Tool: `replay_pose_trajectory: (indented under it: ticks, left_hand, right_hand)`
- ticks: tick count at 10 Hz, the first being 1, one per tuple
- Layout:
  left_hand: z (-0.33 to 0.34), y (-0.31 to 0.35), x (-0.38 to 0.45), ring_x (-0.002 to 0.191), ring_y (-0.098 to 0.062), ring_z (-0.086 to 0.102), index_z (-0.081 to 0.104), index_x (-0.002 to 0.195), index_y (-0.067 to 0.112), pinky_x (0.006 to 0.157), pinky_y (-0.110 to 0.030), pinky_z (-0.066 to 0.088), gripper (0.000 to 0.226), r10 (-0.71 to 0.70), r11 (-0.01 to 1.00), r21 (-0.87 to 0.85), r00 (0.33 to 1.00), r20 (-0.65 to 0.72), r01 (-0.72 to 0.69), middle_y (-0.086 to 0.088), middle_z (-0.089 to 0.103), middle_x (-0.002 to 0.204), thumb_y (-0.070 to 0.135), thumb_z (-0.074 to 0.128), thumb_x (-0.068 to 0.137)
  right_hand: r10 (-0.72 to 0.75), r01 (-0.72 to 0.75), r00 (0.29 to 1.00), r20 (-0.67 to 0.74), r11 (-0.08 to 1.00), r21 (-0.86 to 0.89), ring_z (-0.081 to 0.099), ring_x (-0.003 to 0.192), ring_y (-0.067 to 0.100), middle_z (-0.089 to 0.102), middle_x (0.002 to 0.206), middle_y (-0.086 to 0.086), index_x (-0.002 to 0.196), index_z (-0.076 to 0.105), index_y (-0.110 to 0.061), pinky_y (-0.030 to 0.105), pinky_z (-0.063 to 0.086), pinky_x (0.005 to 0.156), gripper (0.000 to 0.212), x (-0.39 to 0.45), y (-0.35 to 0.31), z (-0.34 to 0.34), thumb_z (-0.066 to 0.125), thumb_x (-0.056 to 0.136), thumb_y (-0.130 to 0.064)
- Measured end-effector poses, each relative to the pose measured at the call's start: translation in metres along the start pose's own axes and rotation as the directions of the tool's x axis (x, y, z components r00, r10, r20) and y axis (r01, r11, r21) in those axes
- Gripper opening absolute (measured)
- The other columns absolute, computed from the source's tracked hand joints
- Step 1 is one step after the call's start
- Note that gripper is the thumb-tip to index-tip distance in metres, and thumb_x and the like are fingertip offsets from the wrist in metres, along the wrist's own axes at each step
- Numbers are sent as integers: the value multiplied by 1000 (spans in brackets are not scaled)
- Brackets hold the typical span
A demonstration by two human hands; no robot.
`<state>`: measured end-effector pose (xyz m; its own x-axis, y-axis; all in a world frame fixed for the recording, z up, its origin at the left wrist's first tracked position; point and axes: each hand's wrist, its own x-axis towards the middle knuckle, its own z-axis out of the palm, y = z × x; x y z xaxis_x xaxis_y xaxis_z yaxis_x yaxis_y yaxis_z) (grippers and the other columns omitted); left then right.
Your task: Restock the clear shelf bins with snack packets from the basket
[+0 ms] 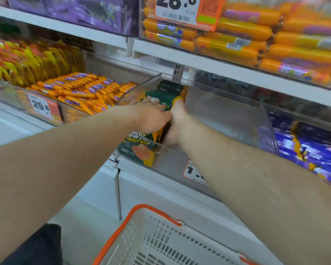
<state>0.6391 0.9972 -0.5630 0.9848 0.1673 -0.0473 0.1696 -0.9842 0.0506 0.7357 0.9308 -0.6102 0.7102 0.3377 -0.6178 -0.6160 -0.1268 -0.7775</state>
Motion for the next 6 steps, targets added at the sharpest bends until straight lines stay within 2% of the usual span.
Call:
replay_pose_trajectory:
  ticks: [1, 2, 3, 4, 5, 6]
  left_hand:
    - [1, 2, -18, 141, -31, 31, 45, 140, 13, 115, -47, 25, 56, -94, 981, -174, 995, -40, 86, -13, 35, 153, 40, 19, 99]
    - [-1, 1, -27, 133, -27, 40, 55, 127, 14, 111, -45, 26, 47, -53, 996, -89, 947, -317, 26, -10, 49, 141, 37, 24, 101]
    - [10, 0, -39, 116, -29, 51, 56, 104, 13, 100, -44, 35, 38, -63, 996, -86, 943, -328, 36, -12, 60, 123, 36, 26, 101]
    - [16, -1, -37, 106, -31, 54, 49, 89, 19, 96, -44, 36, 33, -65, 996, -76, 951, -302, 44, -14, 62, 116, 36, 23, 100]
    - [14, 0, -40, 109, -29, 54, 55, 95, 19, 112, -47, 23, 38, -28, 991, -136, 940, -339, -19, -10, 64, 112, 40, 23, 95]
    - [12, -1, -48, 109, -29, 55, 63, 114, 18, 103, -41, 33, 46, 10, 990, -123, 909, -417, -67, -8, 64, 111, 41, 33, 87]
  right_hand:
    - [19, -21, 999, -46, 999, -30, 61, 115, 37, 64, 128, 13, 130, 60, -21, 65, 33, 102, 105, 12, 1, -3, 28, 59, -91]
    - [41, -44, 998, -36, 997, -61, 61, 113, 40, 64, 125, 16, 129, 61, -18, 68, 30, 99, 98, -7, 0, -7, 24, 67, -84]
    - [2, 0, 1000, 26, 996, -86, 68, 100, 38, 71, 112, 16, 119, 67, -16, 60, 42, 94, 88, -25, 4, -5, 34, 70, -82]
    - [-62, 64, 998, 24, 995, -79, 60, 116, 35, 59, 134, 11, 135, 54, -24, 61, 38, 98, 103, 22, 0, -10, 37, 56, -88]
    - [-187, 175, 982, -33, 960, -219, 43, 134, 28, 35, 154, 3, 149, 35, -21, 47, 32, 109, 90, -37, 10, 1, 29, 81, -79]
    - [-509, 386, 848, -146, 783, -488, 53, 116, 30, 53, 131, 7, 132, 51, -14, 34, 44, 90, 43, -103, 22, 0, 43, 98, -40]
